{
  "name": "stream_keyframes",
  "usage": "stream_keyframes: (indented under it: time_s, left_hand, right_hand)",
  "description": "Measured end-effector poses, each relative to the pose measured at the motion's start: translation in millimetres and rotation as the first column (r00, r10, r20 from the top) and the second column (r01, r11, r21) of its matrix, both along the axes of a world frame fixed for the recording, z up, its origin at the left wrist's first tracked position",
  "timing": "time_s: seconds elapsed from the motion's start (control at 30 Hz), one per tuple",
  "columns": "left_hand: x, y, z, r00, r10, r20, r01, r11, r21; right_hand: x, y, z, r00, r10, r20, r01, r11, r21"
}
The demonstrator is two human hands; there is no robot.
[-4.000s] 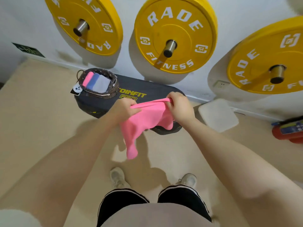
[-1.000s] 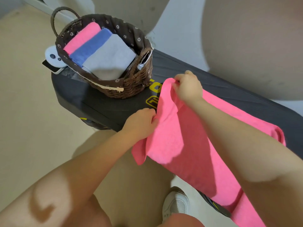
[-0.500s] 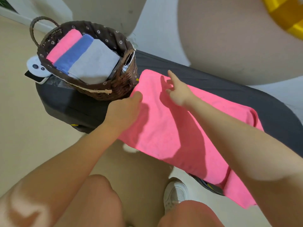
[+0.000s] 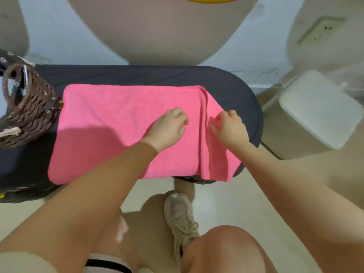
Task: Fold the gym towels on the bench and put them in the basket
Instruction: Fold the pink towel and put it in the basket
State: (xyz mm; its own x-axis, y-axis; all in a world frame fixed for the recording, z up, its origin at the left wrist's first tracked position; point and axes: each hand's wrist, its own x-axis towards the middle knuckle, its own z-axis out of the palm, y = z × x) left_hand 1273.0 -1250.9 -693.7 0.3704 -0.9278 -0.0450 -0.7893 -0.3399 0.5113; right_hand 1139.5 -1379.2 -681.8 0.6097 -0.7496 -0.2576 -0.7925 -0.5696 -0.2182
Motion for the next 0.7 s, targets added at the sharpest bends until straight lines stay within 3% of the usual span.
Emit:
stream_keyframes:
  time_s: [0.1, 0.2, 0.3, 0.4, 0.53, 0.63, 0.7]
  left_hand:
    - [-15, -20, -4, 0.998, -0.057, -0.007, 0.057, 0.998, 0.037]
    - [-21, -37, -15, 0.995, -0.098, 0.019, 0.096, 0.991, 0.089]
    - [-17, -47, -26, 0.995, -0.089, 0.034, 0.084, 0.987, 0.135]
    - [-12, -48, -31, 0.998, -0.066, 0.024, 0.062, 0.990, 0.127]
    - [-10, -54, -25, 0.993, -0.066, 0.103, 0.048, 0.984, 0.171]
    - [-13, -62, -19, 0.985, -0.082, 0.153, 0.045, 0.972, 0.230]
    - [-13, -65, -16, 0.982, -0.083, 0.172, 0.035, 0.964, 0.263]
  right_hand:
    - [-24, -5, -7, 0.994, 0.055, -0.098, -0.057, 0.998, -0.015]
    - [-31, -10, -13, 0.985, 0.149, -0.082, -0.159, 0.978, -0.138]
    - [-29, -20, -19, 0.982, 0.181, -0.048, -0.187, 0.970, -0.156]
    - [-24, -33, -19, 0.989, 0.142, 0.041, -0.133, 0.977, -0.167]
    - [-16, -66, -13, 0.975, -0.034, 0.219, 0.043, 0.998, -0.035]
    - [-14, -74, -12, 0.955, 0.178, 0.238, -0.220, 0.962, 0.161]
    - [-17, -66, -15, 0.926, 0.357, 0.124, -0.376, 0.899, 0.223]
